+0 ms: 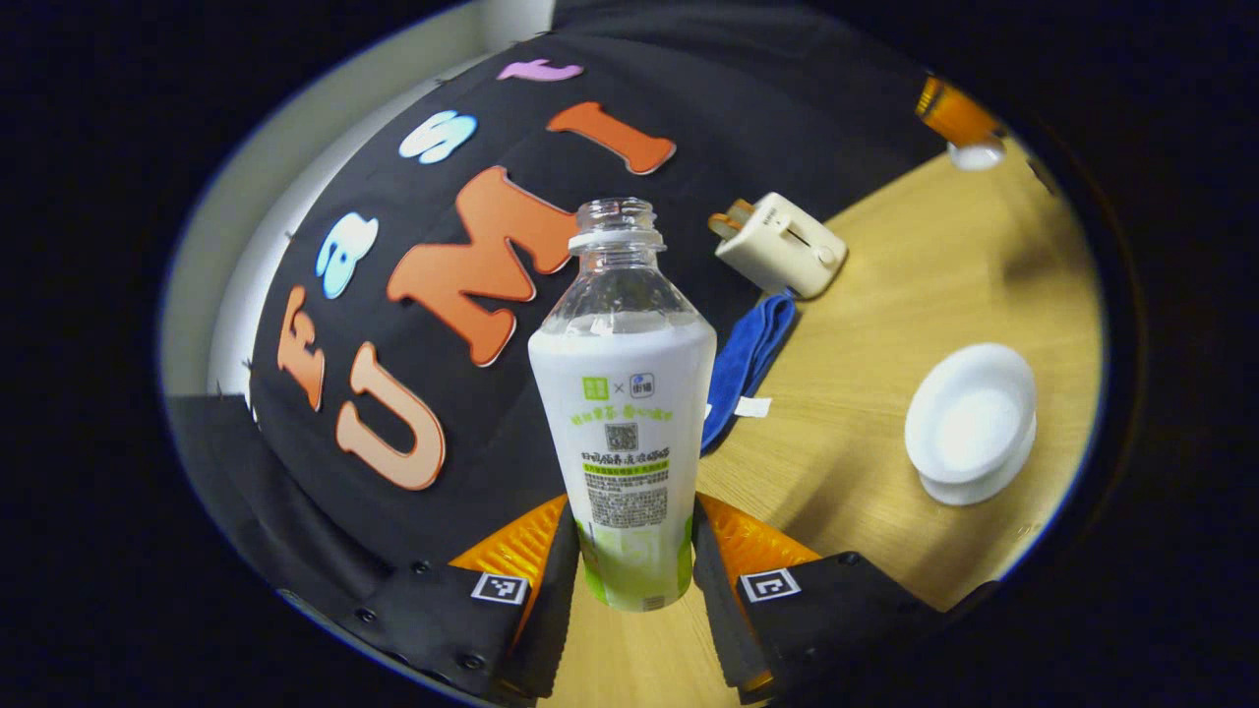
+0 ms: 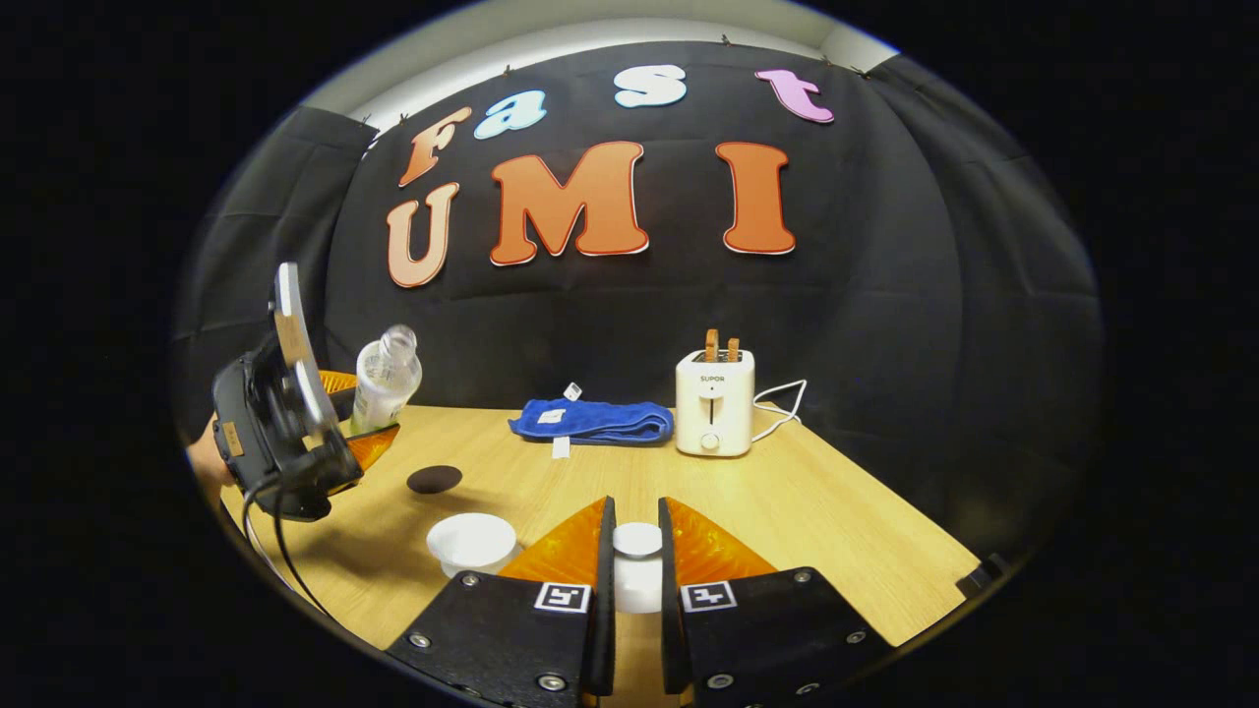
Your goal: Open the teacup lid with one hand, grasp the water bottle and pour water into the teacup with the other hand; after pouring, place the water bottle on the coaster and then close the teacup lid.
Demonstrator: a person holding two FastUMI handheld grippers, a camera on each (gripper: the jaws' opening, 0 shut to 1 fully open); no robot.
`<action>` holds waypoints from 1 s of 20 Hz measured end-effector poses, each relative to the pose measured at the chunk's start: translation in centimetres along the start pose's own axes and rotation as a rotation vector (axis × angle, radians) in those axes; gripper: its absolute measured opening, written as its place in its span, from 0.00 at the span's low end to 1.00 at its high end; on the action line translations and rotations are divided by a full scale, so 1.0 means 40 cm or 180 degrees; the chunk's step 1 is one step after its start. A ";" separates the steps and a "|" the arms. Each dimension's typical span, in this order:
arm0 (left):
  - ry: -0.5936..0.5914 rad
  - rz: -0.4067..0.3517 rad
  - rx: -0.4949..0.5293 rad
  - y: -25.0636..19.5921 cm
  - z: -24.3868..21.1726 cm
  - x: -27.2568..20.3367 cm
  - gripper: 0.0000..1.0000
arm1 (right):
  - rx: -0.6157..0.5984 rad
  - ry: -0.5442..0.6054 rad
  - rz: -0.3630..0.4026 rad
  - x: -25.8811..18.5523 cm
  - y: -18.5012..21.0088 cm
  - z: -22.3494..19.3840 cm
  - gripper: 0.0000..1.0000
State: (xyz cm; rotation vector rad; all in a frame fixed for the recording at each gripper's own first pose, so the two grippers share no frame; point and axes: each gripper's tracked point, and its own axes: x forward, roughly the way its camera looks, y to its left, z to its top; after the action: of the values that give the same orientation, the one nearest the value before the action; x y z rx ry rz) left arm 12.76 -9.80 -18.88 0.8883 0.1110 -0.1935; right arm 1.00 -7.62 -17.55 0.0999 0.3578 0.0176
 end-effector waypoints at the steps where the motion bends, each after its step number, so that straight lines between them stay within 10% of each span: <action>1: -0.0023 -0.0002 -0.0214 0.011 -0.001 0.013 0.64 | -0.0020 0.0003 0.0026 0.005 0.015 0.002 0.19; 10: -0.0170 -0.0039 -0.2396 0.117 -0.058 0.105 0.64 | -0.0069 -0.0023 0.0192 0.049 0.133 0.012 0.19; 20: 0.0369 -0.0318 -0.3059 0.024 -0.255 0.233 0.64 | -0.0217 0.0072 0.0321 0.101 0.214 -0.015 0.19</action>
State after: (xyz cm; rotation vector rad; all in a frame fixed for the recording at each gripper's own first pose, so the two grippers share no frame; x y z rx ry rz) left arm 21.92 -2.41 -26.20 -0.0654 0.3240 -0.1549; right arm 4.59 1.08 -18.65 0.0501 0.3741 0.1305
